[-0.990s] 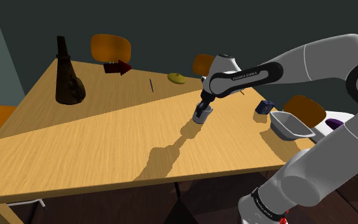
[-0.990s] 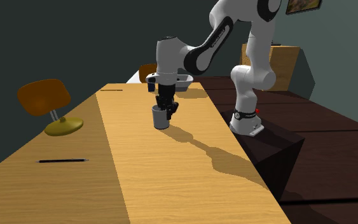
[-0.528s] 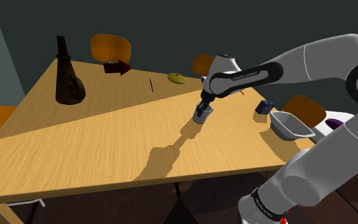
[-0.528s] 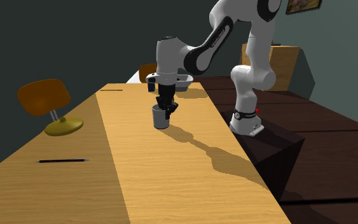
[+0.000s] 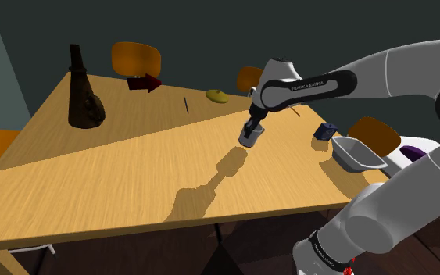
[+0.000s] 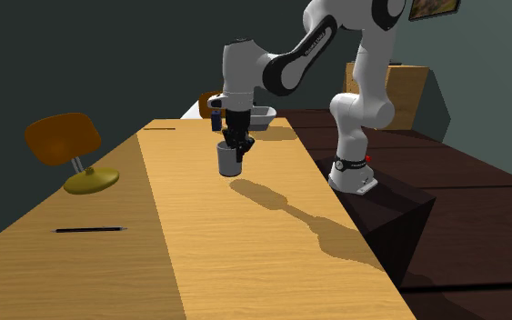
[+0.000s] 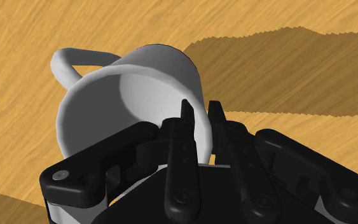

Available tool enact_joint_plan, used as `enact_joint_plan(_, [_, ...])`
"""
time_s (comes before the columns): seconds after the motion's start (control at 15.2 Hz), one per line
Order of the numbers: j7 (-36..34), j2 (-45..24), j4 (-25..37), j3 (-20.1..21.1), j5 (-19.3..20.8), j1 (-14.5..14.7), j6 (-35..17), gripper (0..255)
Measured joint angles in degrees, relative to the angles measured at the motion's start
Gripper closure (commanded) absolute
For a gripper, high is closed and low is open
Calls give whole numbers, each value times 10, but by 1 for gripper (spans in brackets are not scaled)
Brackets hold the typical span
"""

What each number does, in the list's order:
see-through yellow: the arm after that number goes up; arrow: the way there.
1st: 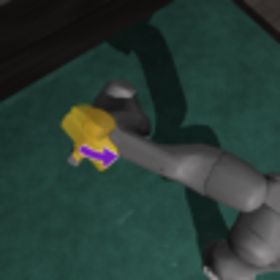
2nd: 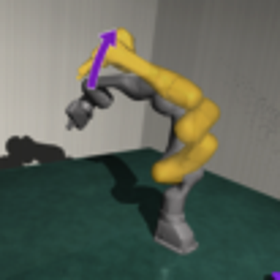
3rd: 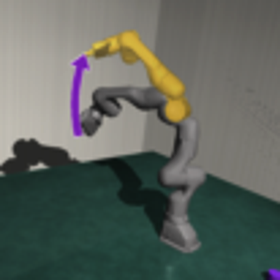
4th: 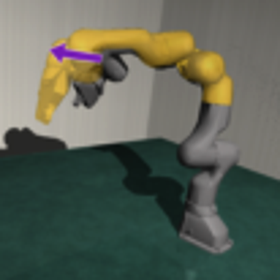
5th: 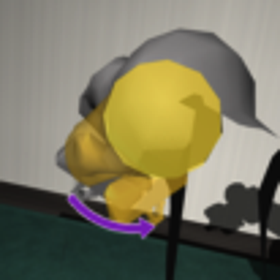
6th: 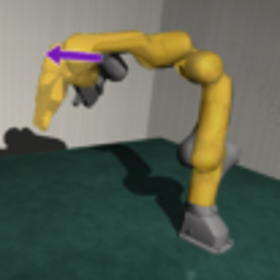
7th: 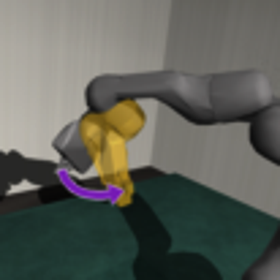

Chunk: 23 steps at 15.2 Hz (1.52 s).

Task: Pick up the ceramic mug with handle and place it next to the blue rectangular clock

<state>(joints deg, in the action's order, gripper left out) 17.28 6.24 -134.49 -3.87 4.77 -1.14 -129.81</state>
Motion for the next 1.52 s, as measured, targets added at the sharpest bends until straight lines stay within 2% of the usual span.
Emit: enact_joint_plan(1.52, [10, 65, 116, 3, -4, 1, 181, 255])
